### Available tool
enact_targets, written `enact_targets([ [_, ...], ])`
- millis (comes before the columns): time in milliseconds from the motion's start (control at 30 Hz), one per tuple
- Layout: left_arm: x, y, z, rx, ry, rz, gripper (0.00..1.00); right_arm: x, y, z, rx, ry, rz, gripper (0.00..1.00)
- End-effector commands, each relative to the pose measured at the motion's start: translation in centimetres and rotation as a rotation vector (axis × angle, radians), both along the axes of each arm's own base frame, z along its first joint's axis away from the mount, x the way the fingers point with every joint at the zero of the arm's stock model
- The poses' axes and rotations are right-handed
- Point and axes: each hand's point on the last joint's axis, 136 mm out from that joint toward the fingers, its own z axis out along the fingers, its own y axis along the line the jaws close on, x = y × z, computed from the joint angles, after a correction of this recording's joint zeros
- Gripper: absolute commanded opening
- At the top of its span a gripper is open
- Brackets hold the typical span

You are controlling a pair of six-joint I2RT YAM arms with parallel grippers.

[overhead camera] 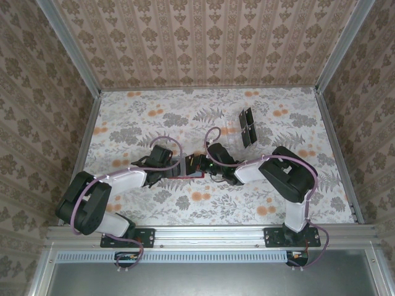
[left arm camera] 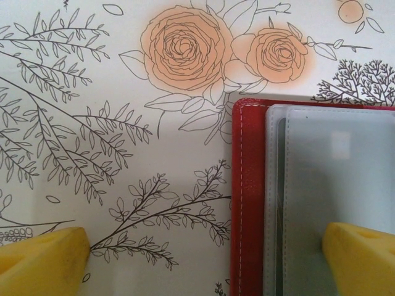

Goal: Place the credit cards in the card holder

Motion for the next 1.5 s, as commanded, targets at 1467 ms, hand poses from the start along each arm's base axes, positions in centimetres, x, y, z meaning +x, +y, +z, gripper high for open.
enact_targets([
  [1467, -2.8, 2.6, -3.1, 0.092, 0.119, 0.035, 0.97, -0.2, 0.9, -2.7, 0.137, 0.079, -0.047, 0.0],
])
